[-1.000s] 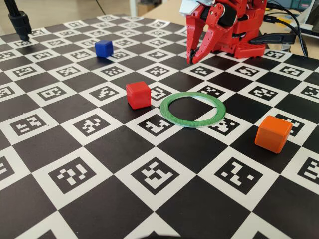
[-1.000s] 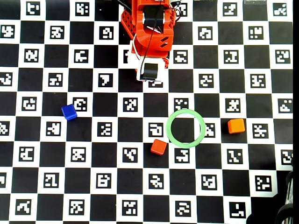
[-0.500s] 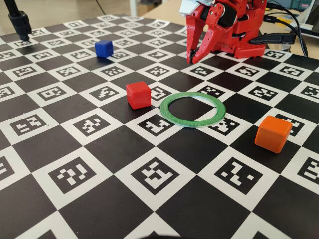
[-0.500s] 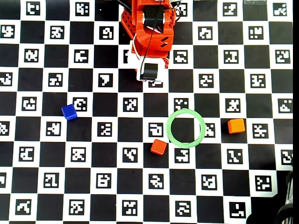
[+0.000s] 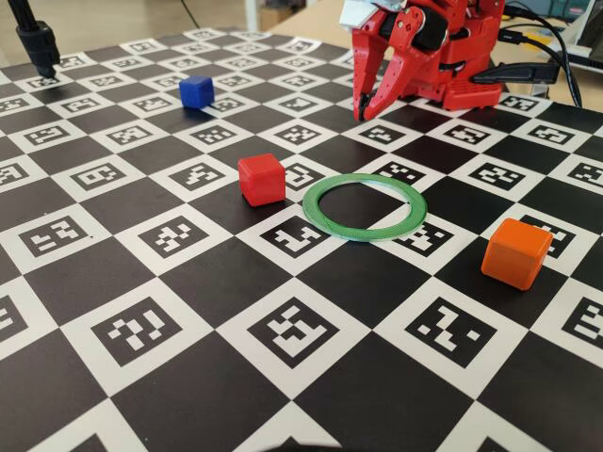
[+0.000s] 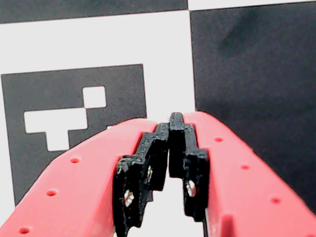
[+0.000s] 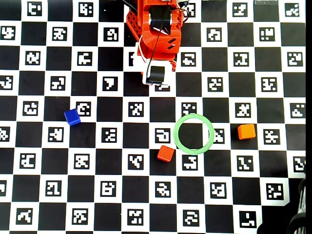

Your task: Grab the red cube then put it in the green circle then put the blue cube on top and finally the orange cube on top

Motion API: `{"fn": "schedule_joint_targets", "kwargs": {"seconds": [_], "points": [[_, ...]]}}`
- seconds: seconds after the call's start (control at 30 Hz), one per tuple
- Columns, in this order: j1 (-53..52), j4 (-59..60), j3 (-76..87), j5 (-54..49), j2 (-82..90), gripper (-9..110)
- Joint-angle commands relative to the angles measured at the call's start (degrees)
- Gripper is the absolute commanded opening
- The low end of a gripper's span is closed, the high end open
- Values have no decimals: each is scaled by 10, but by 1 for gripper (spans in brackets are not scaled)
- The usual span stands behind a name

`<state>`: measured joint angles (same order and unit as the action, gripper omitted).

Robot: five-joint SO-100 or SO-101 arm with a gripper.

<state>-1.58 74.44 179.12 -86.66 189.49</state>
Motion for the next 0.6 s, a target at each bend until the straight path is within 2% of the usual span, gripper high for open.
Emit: {"fn": "schedule_joint_targets", "kwargs": {"seconds": [0.0,0.57], "points": [[3,34,32,-4,30,-5],[4,35,32,-5,30,-5]]}}
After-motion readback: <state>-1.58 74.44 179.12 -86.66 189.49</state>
